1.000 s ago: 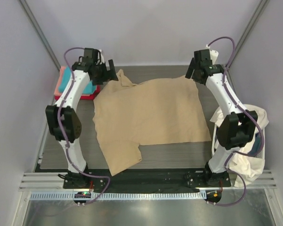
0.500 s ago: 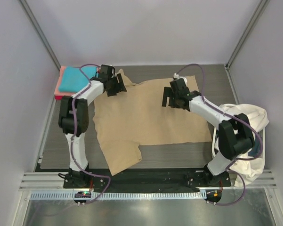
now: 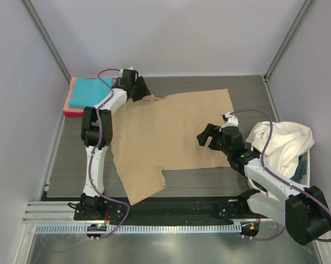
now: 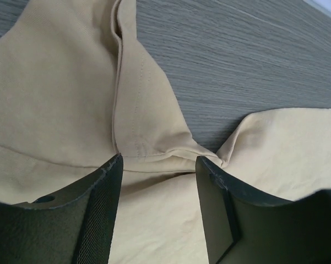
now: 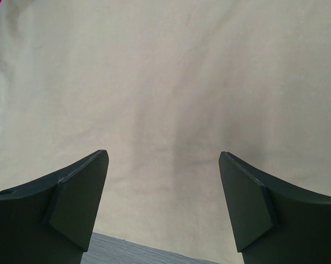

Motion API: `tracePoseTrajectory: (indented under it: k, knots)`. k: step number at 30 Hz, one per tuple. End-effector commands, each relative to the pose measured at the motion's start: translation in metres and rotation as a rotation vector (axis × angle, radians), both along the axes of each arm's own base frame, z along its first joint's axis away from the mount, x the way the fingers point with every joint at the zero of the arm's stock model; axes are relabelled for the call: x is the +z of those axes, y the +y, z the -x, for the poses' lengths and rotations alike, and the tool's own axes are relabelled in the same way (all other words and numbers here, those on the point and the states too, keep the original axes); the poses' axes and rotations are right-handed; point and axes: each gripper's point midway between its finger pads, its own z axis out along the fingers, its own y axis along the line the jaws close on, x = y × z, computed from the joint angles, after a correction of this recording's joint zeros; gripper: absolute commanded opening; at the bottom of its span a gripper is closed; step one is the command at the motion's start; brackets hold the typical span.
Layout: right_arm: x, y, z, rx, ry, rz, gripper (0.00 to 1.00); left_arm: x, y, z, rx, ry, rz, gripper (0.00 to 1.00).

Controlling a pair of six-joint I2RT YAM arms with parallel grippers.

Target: Fold and stack the t-shirts

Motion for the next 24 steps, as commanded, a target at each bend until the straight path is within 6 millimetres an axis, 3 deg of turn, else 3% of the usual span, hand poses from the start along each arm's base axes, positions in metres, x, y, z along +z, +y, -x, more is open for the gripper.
tracePoseTrajectory:
  k: [1, 7, 17, 22, 23, 24]
  knots:
    - [0.032, 0.014, -0.013, 0.029, -0.127, -0.085, 0.88, 0.002, 0.002, -0.013, 0.034, -0.033, 0.009, 0.56]
    - [0.025, 0.020, -0.018, 0.049, -0.093, -0.074, 0.86, -0.009, 0.007, -0.008, 0.057, -0.016, -0.007, 0.53]
    - [0.021, 0.021, -0.020, 0.047, -0.086, -0.073, 0.86, -0.015, 0.001, -0.018, 0.063, -0.019, 0.015, 0.47]
    - [0.019, 0.021, -0.021, 0.047, -0.081, -0.071, 0.84, -0.015, -0.005, -0.024, 0.057, -0.026, 0.034, 0.27]
    - [0.018, 0.022, -0.020, 0.050, -0.078, -0.070, 0.83, -0.014, -0.007, -0.024, 0.059, -0.027, 0.038, 0.07]
    - [0.019, 0.021, -0.021, 0.047, -0.079, -0.070, 0.83, -0.010, -0.008, -0.027, 0.059, -0.037, 0.041, 0.00]
